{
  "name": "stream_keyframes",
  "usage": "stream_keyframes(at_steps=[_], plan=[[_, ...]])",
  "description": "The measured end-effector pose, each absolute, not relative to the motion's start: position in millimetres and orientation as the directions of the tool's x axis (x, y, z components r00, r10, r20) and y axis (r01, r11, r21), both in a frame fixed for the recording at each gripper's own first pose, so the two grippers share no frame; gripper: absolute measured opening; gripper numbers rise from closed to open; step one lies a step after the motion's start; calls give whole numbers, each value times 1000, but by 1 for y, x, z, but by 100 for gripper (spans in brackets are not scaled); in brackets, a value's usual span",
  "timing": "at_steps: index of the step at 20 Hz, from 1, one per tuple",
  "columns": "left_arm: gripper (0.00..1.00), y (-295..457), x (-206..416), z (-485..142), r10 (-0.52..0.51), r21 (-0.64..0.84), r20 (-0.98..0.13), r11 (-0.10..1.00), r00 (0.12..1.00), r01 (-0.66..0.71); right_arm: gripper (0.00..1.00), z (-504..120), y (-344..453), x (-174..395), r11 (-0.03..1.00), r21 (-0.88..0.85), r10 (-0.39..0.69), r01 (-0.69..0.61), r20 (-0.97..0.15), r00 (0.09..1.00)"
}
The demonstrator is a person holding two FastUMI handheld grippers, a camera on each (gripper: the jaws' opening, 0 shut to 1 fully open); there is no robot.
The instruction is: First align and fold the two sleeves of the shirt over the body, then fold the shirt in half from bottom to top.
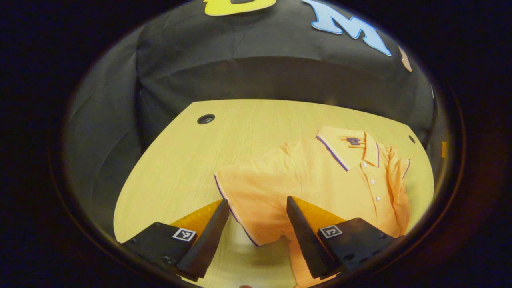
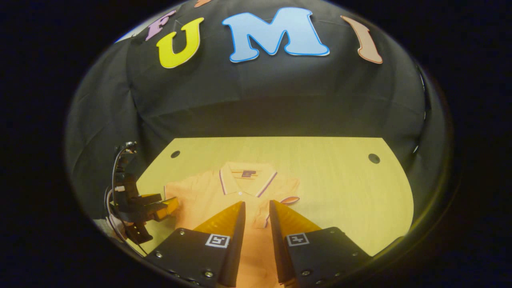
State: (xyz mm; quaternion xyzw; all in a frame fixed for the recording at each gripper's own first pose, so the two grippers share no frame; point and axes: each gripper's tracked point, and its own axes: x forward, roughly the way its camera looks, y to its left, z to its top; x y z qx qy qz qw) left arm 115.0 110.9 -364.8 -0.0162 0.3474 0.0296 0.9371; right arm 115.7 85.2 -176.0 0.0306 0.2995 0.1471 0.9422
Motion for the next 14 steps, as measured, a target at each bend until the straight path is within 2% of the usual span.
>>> stream_keyframes(at_steps=[2,5,8,11,13,14], plan=[[97,111,115,-374,51,-3,-664,997,746,-72,37,-178,82,114,957,147,289,-250,-560,776],[99,109,116,-386,66,16,-673,997,737,-75,34,-182,77,114,960,149,278,-236,-567,775],[99,108,121,-384,72,25,-659,997,749,-74,37,-182,70,115,964,145,267,-224,-567,779],[94,98,123,-385,45,-16,-652,997,757,-73,37,-184,64,115,965,155,261,-210,-569,780],[62,91,126,-387,33,-11,-651,999,759,-53,34,-187,62,115,965,166,260,-201,-572,778],[51,87,127,-388,32,-5,-652,999,758,-46,34,-188,61,114,965,170,260,-198,-571,778]])
